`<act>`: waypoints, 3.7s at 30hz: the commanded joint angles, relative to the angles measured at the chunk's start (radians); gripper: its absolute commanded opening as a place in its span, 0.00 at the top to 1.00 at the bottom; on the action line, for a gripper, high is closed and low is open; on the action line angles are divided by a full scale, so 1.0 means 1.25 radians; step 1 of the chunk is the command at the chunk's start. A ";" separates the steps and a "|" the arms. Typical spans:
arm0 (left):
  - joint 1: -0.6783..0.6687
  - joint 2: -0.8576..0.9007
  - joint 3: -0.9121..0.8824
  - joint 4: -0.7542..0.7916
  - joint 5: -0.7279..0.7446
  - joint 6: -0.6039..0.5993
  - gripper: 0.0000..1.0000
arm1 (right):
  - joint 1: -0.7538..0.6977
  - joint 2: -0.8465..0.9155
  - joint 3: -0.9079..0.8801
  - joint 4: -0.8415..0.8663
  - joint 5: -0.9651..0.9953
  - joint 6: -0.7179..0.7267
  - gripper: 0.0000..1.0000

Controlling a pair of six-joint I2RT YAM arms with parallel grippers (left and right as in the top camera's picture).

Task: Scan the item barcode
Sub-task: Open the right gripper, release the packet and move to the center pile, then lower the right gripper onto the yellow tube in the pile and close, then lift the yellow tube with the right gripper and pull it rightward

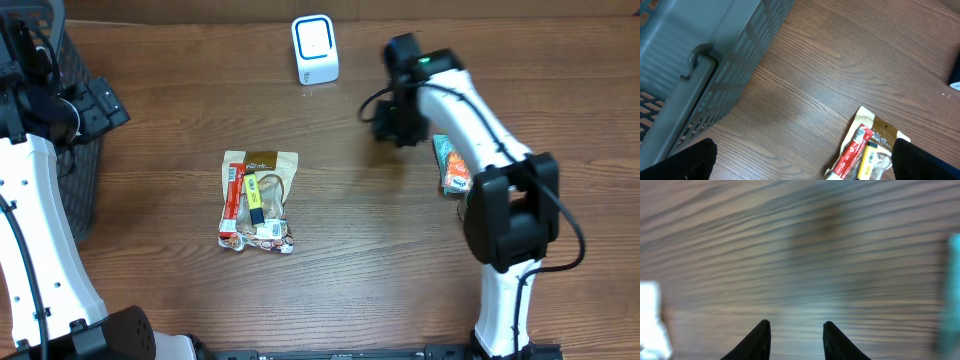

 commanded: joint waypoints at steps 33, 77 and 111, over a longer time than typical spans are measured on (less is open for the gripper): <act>0.002 -0.003 0.013 0.000 0.003 0.006 0.00 | 0.495 0.001 -0.008 0.201 0.065 0.052 0.71; 0.002 -0.003 0.013 0.000 0.003 0.006 0.00 | 0.495 0.001 -0.190 0.306 0.061 0.108 0.72; 0.002 -0.003 0.013 0.000 0.003 0.006 0.00 | 0.355 -0.077 -0.072 0.142 -0.215 -0.128 0.96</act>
